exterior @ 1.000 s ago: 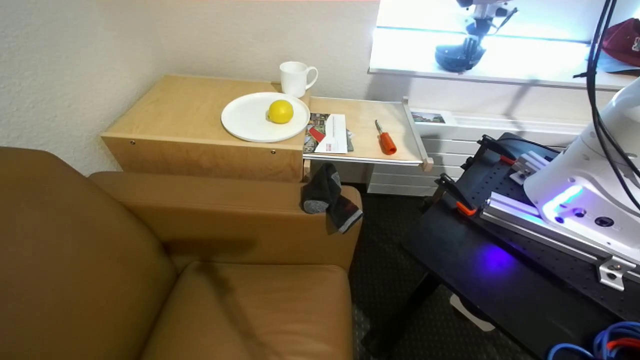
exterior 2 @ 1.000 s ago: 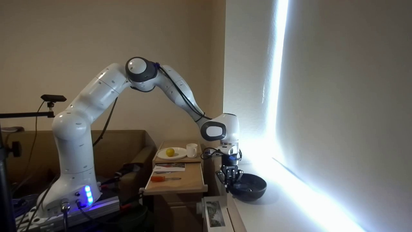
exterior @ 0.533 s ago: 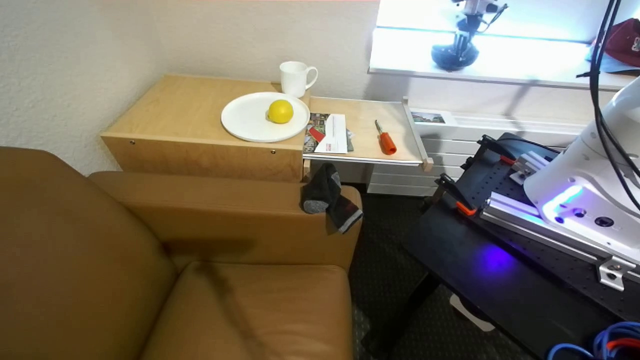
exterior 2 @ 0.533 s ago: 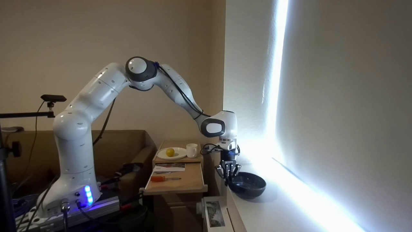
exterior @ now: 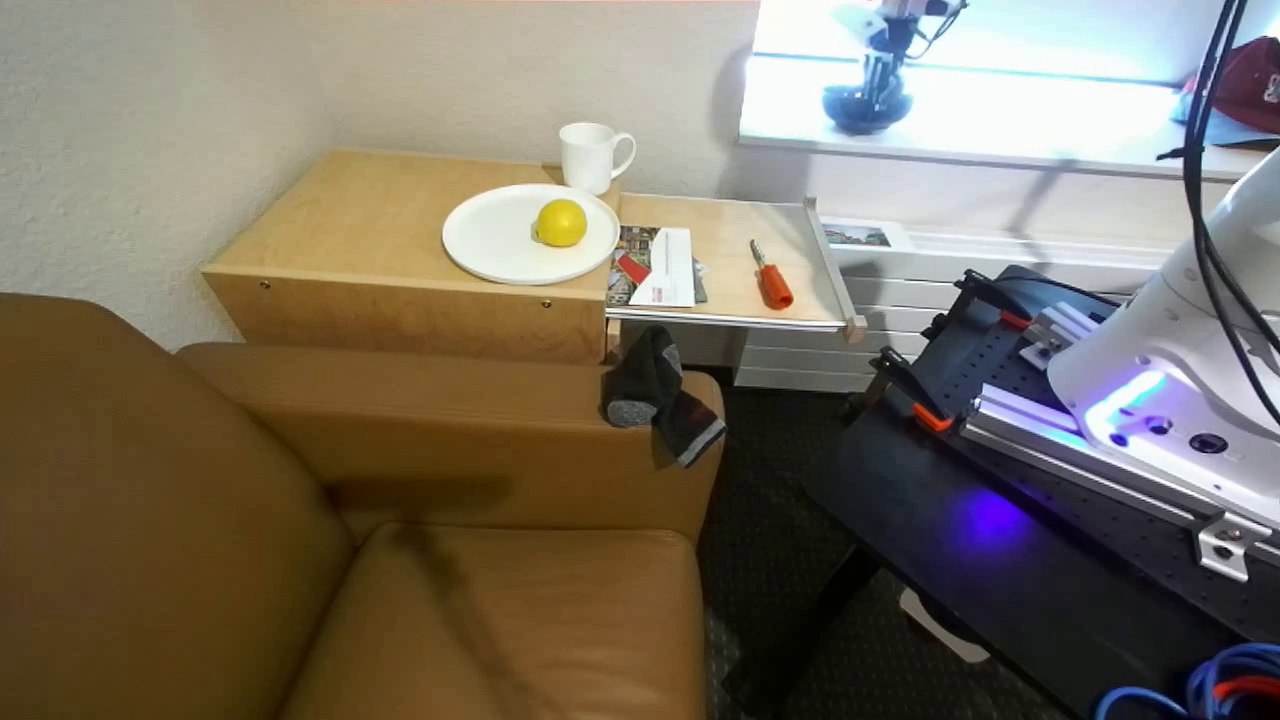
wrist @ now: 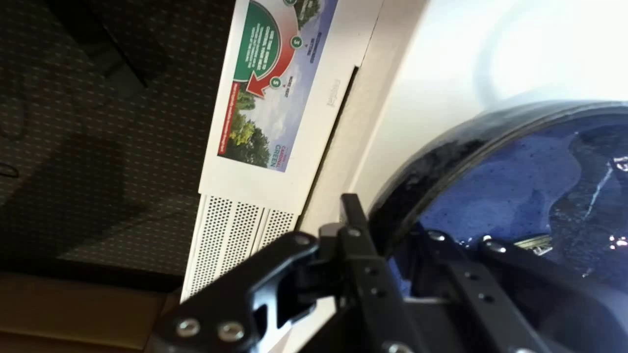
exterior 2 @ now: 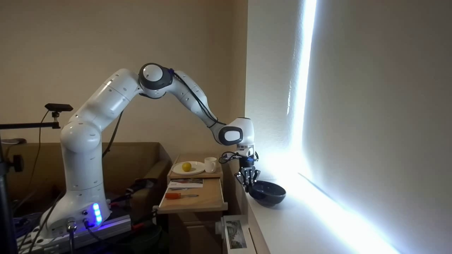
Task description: Move the black bowl to the edge of the wall
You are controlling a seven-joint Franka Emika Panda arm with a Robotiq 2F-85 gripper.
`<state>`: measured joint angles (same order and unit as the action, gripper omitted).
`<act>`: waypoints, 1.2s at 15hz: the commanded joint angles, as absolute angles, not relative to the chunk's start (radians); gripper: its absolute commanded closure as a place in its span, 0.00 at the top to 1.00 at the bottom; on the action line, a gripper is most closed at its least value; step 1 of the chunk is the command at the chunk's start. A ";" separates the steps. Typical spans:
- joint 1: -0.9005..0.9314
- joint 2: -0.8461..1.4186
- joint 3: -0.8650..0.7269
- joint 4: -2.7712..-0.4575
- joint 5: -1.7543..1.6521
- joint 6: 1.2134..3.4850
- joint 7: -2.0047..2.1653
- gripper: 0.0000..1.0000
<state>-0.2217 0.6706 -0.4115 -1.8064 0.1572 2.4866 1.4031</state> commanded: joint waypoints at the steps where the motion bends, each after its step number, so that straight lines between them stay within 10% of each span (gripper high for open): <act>1: -0.191 0.662 -0.400 -1.815 0.135 2.564 1.425 0.05; 18: -0.170 0.661 -0.339 -1.839 0.153 2.621 1.450 0.05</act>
<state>-0.1491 0.6872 -0.3895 -1.8442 0.1267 2.6180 1.4826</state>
